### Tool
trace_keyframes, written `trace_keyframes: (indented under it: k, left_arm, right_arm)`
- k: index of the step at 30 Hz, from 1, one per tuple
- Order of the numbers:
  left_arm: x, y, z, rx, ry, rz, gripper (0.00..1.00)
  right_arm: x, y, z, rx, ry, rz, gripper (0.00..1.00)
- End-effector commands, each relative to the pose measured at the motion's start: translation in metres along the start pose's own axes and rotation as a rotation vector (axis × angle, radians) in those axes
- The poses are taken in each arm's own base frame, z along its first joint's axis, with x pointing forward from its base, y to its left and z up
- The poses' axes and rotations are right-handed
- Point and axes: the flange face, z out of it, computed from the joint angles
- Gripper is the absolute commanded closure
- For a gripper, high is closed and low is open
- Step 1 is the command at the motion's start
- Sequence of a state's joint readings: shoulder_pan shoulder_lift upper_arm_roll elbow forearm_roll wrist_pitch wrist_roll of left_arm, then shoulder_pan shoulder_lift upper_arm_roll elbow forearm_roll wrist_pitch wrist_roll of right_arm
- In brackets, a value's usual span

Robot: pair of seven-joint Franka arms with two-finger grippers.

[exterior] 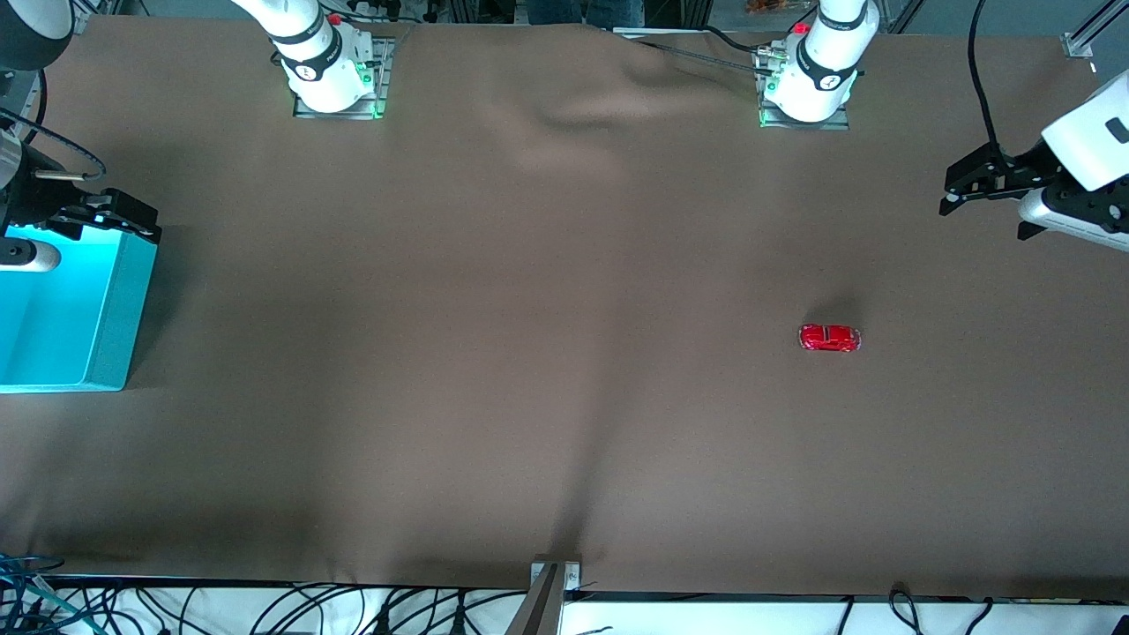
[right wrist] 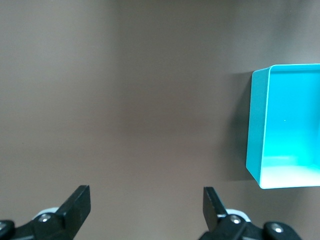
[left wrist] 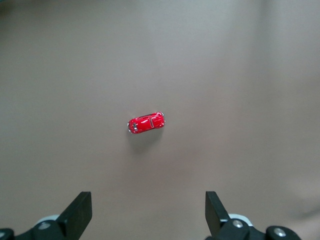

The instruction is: Wind red beetle toy and store in blue box

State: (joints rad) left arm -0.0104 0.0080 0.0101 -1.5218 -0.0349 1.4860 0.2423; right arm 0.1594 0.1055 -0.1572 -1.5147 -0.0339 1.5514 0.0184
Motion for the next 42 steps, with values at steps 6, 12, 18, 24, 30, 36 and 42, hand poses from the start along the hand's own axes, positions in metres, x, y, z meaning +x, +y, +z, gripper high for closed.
trace_keyframes:
  k: [6,12,18,24,30,36,42]
  left_arm:
    - [-0.007,0.000,-0.012,0.007,0.004,-0.041,0.00]
    - [-0.007,-0.001,-0.012,0.008,0.004,-0.040,0.00]
    - [-0.007,-0.001,-0.012,0.008,0.004,-0.035,0.00]
    - [-0.007,-0.001,-0.012,0.008,0.004,-0.031,0.00]
    - [-0.007,-0.001,-0.009,0.007,-0.002,-0.025,0.00]
    - [-0.007,-0.002,-0.002,0.007,-0.013,-0.018,0.00]
    - [-0.004,-0.003,0.012,0.005,-0.027,0.021,0.00]
  right_arm:
    - [0.000,0.000,-0.006,-0.010,-0.003,-0.009,0.00]
    - [-0.001,0.001,-0.008,-0.010,-0.002,-0.012,0.00]
    - [0.000,-0.001,-0.007,-0.010,-0.003,-0.015,0.00]
    - [0.000,-0.001,-0.008,-0.010,0.002,-0.011,0.00]
    - [0.000,-0.002,-0.008,-0.010,0.003,-0.011,0.00]
    - [-0.001,-0.002,-0.008,-0.010,0.000,-0.004,0.00]
    - [-0.002,-0.003,-0.010,-0.008,0.003,0.000,0.00]
